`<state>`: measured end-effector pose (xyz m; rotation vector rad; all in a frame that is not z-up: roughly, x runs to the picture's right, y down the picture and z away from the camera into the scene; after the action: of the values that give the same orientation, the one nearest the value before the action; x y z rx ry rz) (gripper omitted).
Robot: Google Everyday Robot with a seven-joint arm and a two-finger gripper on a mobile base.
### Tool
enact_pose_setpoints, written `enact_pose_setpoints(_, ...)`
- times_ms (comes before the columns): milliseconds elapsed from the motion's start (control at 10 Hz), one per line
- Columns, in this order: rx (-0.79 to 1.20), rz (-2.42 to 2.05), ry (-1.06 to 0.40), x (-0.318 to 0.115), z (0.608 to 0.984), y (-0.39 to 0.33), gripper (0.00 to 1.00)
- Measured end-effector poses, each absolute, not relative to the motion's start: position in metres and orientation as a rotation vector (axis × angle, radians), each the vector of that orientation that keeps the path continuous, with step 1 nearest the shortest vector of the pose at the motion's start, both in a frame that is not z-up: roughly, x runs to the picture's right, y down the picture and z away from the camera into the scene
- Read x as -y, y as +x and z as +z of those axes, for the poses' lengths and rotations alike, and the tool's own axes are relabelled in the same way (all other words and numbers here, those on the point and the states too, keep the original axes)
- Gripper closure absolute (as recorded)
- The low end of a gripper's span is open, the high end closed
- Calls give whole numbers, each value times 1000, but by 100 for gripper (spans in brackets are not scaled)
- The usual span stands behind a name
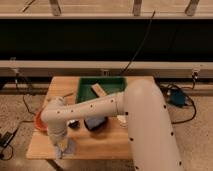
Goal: Wipe tray with towel
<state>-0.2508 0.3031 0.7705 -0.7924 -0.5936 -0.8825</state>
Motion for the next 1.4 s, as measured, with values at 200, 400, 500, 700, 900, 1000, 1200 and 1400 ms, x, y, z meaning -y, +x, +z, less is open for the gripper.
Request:
enact_pose_setpoints(200, 594, -883, -788, -302, 771, -251, 100)
enact_pose_setpoints(400, 593, -888, -783, -302, 771, -251, 100)
enact_pose_setpoints(500, 584, -876, -765, -295, 767, -243, 100)
enact_pose_setpoints(700, 569, -857, -735, -275, 750, -227, 100)
enact_pose_setpoints(900, 554, -836, -686, -233, 717, -206, 100)
enact_pose_setpoints(1000, 544, -827, -668, -213, 704, -193, 100)
enact_pose_setpoints(1200, 532, -791, -628, -167, 694, -153, 100)
enact_pose_setpoints(1400, 529, -763, -603, -134, 707, -133, 100)
